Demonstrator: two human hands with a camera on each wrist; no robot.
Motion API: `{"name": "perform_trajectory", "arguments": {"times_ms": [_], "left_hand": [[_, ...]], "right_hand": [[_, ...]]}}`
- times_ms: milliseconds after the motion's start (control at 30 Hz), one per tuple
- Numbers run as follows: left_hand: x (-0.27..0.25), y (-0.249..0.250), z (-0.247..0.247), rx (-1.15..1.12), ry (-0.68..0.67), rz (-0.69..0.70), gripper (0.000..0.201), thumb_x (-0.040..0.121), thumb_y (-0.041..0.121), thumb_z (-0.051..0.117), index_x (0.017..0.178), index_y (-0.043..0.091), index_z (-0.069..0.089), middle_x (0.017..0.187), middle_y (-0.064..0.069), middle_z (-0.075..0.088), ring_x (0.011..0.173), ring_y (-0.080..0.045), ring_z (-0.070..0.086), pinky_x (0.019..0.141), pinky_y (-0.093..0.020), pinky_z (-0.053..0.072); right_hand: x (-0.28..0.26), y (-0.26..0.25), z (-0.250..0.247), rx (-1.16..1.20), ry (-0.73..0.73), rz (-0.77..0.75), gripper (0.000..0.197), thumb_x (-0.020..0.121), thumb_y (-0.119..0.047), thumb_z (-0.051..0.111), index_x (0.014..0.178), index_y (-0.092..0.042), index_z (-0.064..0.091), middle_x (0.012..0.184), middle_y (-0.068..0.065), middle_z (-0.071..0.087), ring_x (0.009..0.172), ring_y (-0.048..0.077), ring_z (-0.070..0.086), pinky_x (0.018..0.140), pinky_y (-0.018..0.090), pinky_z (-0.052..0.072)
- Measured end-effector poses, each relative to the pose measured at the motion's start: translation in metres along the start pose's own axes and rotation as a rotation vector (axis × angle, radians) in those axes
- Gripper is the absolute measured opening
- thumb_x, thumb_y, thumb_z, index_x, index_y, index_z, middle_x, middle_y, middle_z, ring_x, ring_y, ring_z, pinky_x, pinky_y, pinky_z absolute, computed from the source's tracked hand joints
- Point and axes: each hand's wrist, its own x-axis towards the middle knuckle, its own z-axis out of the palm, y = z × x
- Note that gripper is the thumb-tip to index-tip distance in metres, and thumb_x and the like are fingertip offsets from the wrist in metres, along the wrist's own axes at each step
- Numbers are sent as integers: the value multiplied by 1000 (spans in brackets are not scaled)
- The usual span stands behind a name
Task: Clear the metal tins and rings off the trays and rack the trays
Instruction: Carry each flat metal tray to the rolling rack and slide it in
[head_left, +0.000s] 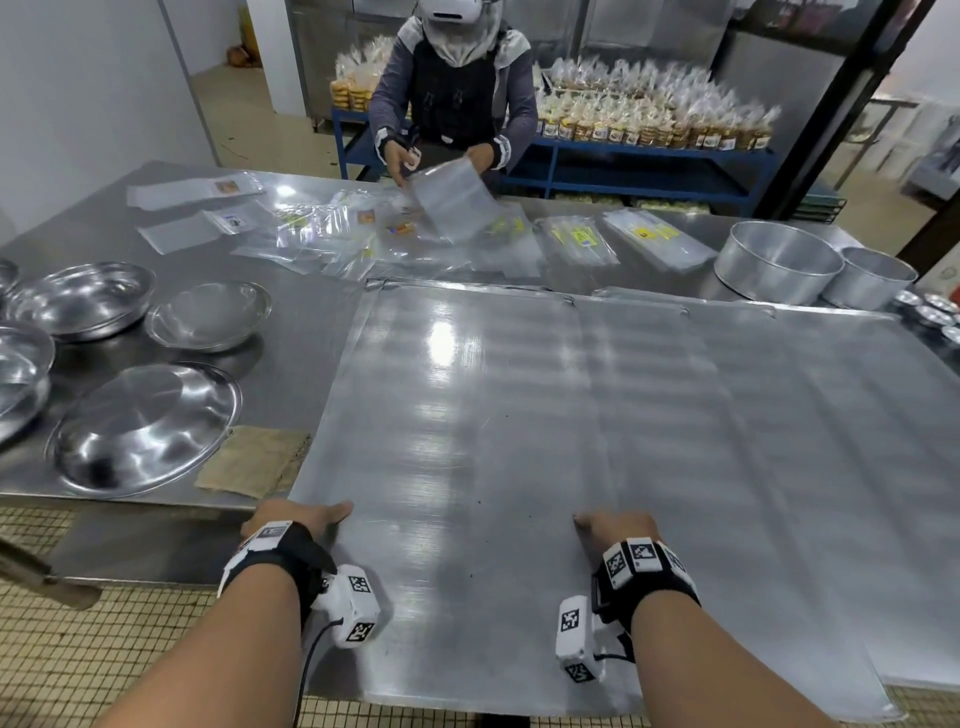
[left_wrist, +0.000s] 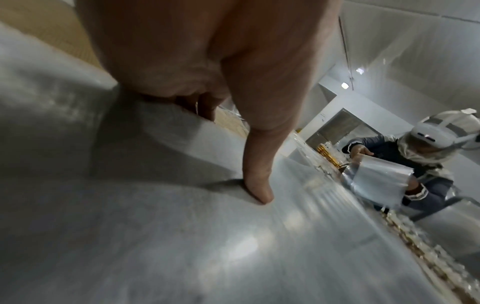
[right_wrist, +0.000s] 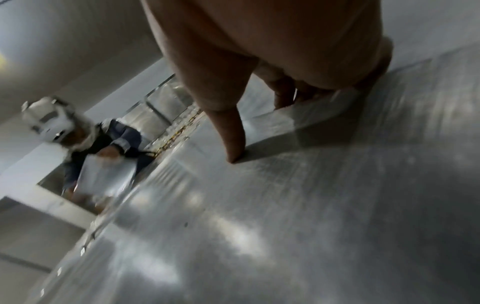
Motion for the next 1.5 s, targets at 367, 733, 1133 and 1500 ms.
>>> {"name": "perform_trajectory", "arguments": {"times_ms": [367,733,1133,1500], "left_hand": [[-70,-5,-17,-326,-21,38,57,52,30,94,97,3,71,91,-11,72,80,-32,69,84,-44,58],[-107,-32,-21,-410,-15,133,61,40,41,92,88,8,74,85,-6,75,78,-31,72,85,-47,58],[-193,9,26,-343,-165,353,54,38,41,89,78,8,72,77,-7,75,70,-30,72,75,-45,62],[-312,62,147,-161,-388,569,80,42,45,90,109,8,66,106,1,70,99,-30,69,95,-40,54]], "right_hand": [[-19,17,-17,190,-74,23,44,90,-20,66,130,-2,59,135,13,58,122,28,58,55,15,50],[-71,81,-38,400,113,46,45,86,-21,69,126,-1,61,129,16,62,90,21,55,62,28,47],[-131,164,-124,736,401,309,52,72,-14,84,116,5,63,113,18,69,94,27,67,64,30,51],[-183,287,-217,930,689,391,49,81,-12,75,122,9,59,121,26,63,112,38,62,91,41,51]]}}
